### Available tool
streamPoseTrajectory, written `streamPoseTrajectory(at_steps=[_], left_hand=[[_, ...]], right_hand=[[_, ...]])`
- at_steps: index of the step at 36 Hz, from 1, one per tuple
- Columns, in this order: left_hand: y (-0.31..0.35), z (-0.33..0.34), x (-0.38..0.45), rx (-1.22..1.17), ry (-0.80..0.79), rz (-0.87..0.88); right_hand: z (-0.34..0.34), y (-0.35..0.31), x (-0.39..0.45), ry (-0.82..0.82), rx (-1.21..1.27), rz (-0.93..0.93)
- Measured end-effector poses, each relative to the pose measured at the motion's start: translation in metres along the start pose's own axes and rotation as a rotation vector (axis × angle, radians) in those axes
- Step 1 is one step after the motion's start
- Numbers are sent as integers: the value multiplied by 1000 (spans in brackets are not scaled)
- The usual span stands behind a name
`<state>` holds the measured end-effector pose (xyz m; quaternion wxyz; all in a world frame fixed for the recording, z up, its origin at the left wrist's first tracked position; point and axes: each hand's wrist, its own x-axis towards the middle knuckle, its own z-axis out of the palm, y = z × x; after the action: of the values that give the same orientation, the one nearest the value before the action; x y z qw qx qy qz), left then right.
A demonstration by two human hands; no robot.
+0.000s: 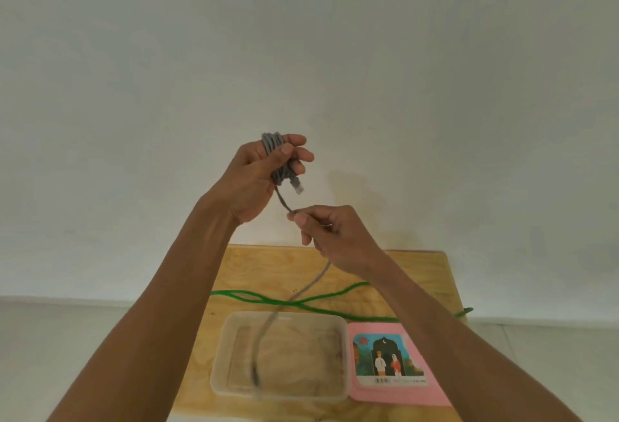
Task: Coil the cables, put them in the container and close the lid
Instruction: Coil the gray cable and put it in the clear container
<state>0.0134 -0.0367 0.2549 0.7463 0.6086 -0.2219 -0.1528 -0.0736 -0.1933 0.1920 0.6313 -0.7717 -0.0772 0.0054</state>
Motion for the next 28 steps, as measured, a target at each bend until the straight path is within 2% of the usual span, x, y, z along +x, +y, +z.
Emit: streamPoseTrajectory(at_steps=[5,11,15,19,24,28], left_hand=[[-7,-18,-5,171,17,-81],[-9,0,-18,225,-173,-271],[-8,17,-26,44,-163,-364],[-3,27,-30,-110,-174,-357],[6,39,-33,-192,-254,-331],[8,41,-32,-269,-266,-244]], right_hand=[[-21,-31,0,39,-212,-129],[-49,-77,22,14,-548,-332],[-62,-81,45,12,-460,-315],[-68,-71,63,24,-285,-299],[-54,-39,66,55,-107,-251],[-34,-10,49,145,-279,-306]])
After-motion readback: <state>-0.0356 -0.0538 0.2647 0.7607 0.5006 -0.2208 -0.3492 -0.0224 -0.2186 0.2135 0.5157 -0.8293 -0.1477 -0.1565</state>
